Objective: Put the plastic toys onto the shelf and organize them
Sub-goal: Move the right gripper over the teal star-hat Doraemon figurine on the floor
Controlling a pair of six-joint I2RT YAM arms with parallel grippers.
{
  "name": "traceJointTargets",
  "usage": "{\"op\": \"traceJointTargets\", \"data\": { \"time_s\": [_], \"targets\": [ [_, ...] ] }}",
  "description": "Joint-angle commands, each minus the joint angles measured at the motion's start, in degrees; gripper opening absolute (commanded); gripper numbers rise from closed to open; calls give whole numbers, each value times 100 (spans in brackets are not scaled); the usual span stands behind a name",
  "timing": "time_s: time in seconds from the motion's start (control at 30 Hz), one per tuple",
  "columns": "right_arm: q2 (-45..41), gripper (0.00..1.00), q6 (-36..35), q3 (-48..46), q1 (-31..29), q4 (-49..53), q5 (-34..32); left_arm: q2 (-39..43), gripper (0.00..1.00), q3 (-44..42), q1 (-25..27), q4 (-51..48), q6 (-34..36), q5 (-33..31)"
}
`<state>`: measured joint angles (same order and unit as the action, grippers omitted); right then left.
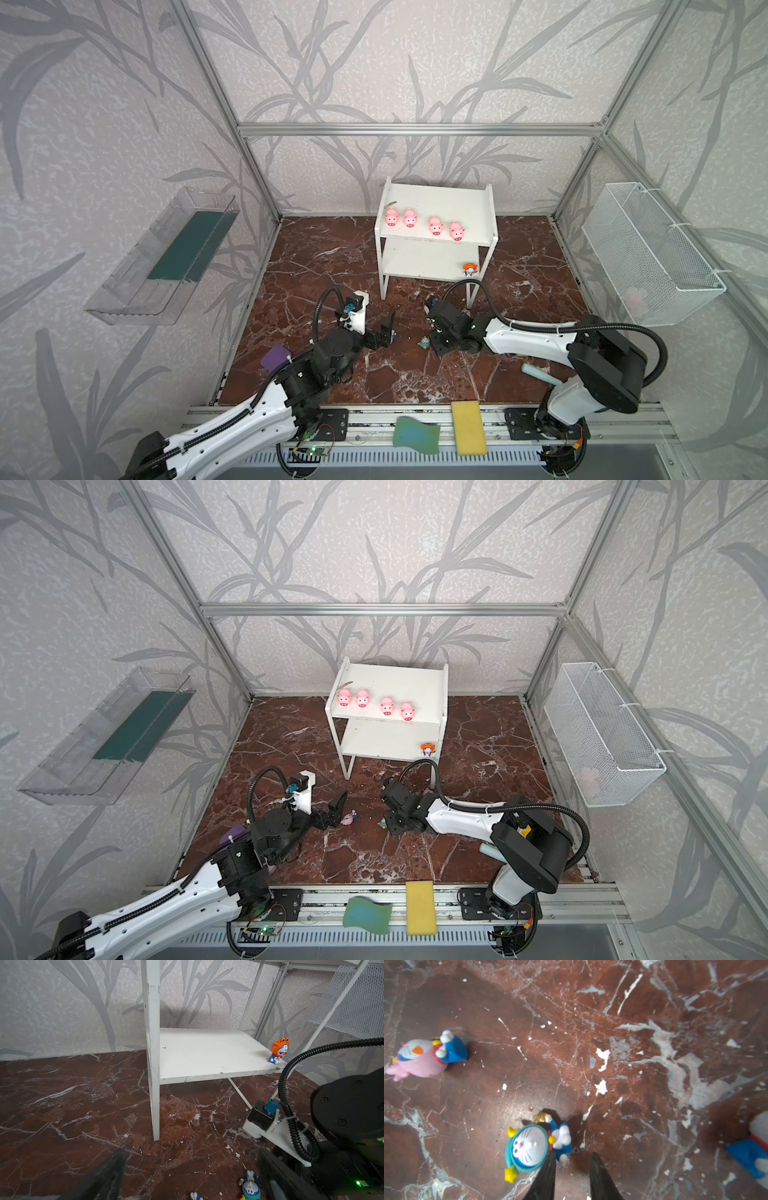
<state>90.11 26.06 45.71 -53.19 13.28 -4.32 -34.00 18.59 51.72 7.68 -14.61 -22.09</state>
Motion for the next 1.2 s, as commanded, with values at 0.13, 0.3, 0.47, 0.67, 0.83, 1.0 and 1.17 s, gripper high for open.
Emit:
{"op": "traceJointTargets", "data": {
  "time_s": [0.13, 0.3, 0.47, 0.67, 0.83, 1.0, 1.17],
  "targets": [
    [-196, 28, -183, 271, 104, 301, -334, 104, 99, -37, -13, -58, -3, -140],
    [-98, 28, -342, 479, 167, 311, -298, 95, 99, -30, -12, -56, 6, -154],
    [322, 28, -448, 740, 258, 254, -166, 130, 99, 13, -13, -133, 28, -156],
    [706, 27, -442, 736, 256, 171, -222, 336, 99, 36, -11, -333, 26, -191],
    [520, 24, -353, 395, 178, 252, -190, 342, 99, 75, -13, -386, 7, -167],
    [-93, 23, -92, -162, -210, 421, -210, 224, 99, 88, -12, -277, 28, -111],
    [-396, 23, 206, -449, -509, 282, -177, 86, 99, 89, -13, -199, 9, -37]
  ]
}}
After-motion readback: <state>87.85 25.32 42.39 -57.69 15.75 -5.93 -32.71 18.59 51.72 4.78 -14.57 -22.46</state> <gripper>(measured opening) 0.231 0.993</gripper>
